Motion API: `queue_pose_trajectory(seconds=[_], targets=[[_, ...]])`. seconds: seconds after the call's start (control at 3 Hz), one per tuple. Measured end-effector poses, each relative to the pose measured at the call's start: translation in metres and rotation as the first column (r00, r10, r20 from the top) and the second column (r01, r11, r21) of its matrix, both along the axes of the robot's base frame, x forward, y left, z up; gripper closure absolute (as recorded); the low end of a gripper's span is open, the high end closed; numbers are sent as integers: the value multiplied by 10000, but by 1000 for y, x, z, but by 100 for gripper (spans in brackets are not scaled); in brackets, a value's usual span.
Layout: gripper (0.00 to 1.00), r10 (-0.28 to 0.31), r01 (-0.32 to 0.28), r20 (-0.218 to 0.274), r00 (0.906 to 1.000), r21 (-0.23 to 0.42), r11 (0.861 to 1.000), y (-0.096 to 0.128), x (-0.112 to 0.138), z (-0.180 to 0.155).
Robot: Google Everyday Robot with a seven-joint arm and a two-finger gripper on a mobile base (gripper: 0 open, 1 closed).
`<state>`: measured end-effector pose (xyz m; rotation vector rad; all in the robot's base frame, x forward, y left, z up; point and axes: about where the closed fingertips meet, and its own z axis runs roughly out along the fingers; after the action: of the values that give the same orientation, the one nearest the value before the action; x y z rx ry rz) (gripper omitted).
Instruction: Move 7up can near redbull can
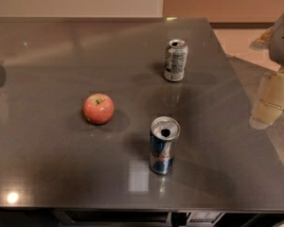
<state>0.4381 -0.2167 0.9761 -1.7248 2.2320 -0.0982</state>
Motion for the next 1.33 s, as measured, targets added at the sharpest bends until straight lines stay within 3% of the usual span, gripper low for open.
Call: queue_pose_trajectory(seconds=[0.33,0.67,1.33], targets=[[0,32,-32,30,10000,60,10000,1,4,3],[0,172,-178,211,9996,313,9994,8,24,5],[0,-14,-51,608,9981,1079,9941,13,83,6]])
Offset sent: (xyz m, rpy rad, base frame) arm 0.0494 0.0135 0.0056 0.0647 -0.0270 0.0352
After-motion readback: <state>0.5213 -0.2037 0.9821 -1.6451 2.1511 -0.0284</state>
